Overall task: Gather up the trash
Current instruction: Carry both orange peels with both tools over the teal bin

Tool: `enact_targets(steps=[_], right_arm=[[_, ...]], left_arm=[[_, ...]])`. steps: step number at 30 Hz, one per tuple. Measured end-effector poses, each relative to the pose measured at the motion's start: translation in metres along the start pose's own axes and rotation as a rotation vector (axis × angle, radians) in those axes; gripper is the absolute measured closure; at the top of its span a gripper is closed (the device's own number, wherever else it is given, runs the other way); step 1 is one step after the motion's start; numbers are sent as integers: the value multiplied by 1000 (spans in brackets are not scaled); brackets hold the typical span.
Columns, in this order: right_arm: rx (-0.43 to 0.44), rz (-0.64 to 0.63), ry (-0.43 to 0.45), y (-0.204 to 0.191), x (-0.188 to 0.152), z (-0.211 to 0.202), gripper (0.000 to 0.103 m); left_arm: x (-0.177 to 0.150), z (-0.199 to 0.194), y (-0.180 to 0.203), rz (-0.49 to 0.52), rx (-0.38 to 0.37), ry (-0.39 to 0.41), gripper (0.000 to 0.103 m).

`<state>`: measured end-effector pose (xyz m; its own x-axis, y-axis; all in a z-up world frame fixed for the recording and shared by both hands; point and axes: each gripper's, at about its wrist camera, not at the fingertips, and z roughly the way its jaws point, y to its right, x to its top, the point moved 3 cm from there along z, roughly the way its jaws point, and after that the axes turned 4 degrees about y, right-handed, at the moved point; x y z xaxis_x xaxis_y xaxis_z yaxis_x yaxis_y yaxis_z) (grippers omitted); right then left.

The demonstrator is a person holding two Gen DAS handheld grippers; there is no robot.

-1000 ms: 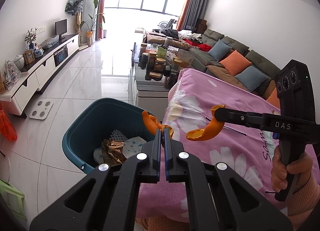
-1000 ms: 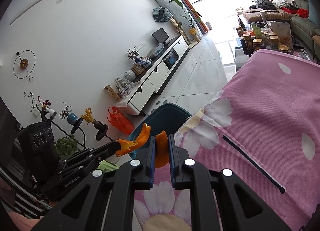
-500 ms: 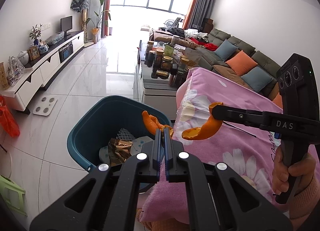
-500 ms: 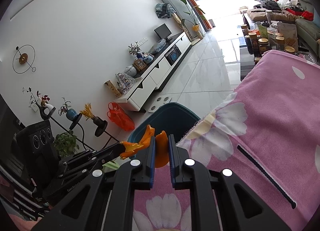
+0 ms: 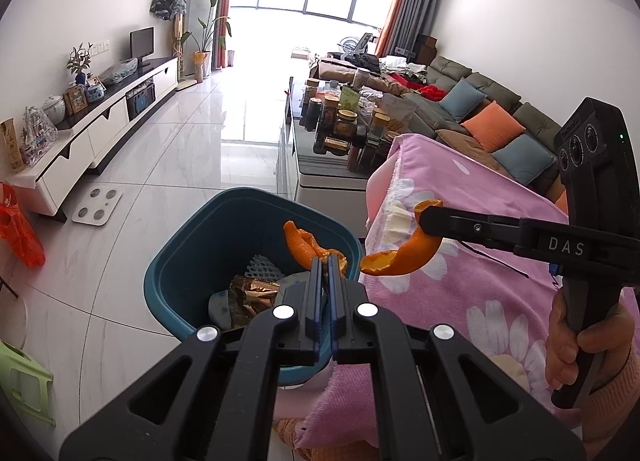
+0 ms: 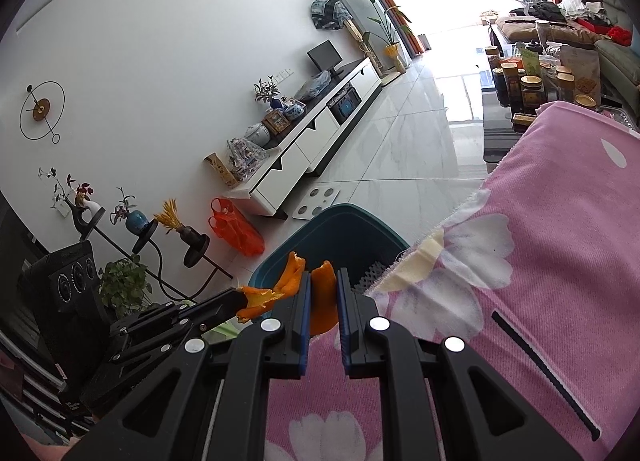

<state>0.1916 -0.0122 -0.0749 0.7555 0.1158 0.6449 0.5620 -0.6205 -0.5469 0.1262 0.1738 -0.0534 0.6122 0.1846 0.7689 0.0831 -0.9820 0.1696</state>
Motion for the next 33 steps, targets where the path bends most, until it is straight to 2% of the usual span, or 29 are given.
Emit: enact_targets(steps=[33], right_arm=[[-35,-6,-66,-12,-1,39,92]], left_arm=[[-7,28,-15,-37,45,-45,100]])
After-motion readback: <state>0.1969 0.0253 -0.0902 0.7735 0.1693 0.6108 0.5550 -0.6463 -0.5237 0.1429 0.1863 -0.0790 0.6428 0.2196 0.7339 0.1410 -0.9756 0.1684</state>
